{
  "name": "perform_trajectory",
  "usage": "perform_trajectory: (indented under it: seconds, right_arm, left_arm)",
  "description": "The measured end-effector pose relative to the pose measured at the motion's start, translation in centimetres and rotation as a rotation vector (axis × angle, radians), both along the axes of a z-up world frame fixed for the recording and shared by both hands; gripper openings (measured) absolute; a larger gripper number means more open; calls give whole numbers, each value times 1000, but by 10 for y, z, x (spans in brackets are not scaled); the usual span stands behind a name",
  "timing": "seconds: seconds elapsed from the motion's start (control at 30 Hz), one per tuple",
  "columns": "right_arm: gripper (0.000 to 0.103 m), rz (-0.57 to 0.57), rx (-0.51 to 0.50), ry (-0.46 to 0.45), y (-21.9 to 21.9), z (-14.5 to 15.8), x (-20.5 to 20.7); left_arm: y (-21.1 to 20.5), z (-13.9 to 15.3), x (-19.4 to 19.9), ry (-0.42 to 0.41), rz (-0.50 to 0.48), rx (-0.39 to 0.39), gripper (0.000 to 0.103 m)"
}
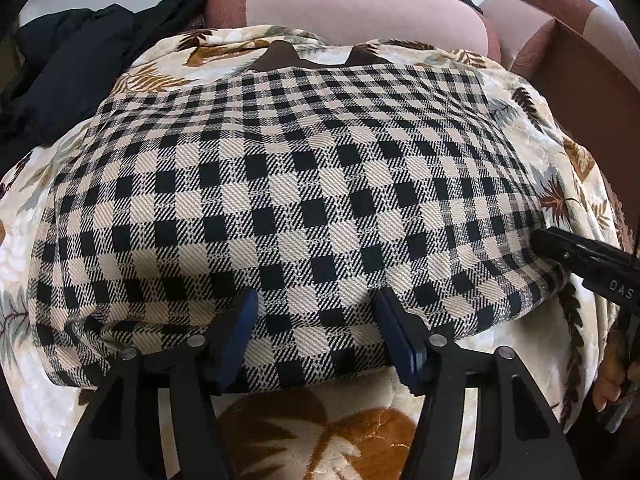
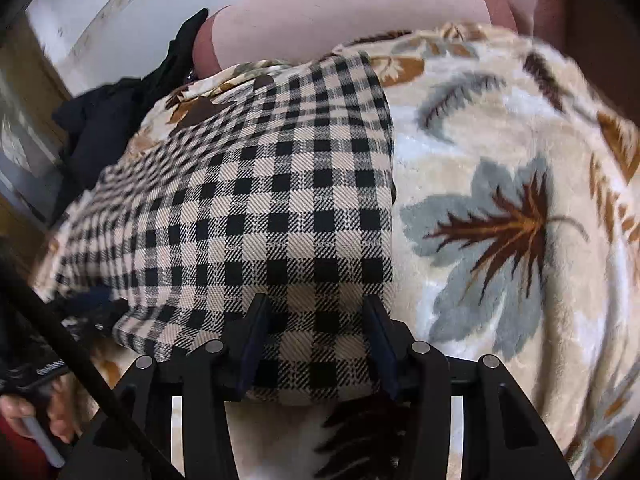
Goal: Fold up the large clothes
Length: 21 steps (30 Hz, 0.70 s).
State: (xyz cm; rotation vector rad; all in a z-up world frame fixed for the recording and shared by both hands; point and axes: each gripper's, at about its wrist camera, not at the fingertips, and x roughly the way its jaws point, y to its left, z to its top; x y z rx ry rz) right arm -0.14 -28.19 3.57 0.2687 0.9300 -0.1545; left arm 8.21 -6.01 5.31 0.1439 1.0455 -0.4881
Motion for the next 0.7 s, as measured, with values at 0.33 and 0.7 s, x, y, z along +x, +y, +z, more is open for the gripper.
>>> perform_trajectory:
  seconds: [0.33,0.7]
  right_arm:
    - [73,-125,9,-71,-21,9,-12]
    - [73,-83,-27,-82,-11,16,-15]
  left_arm:
    - [-4,-3,-11,-79,18,46,69]
    - [7,19,-26,-31,59,26,72]
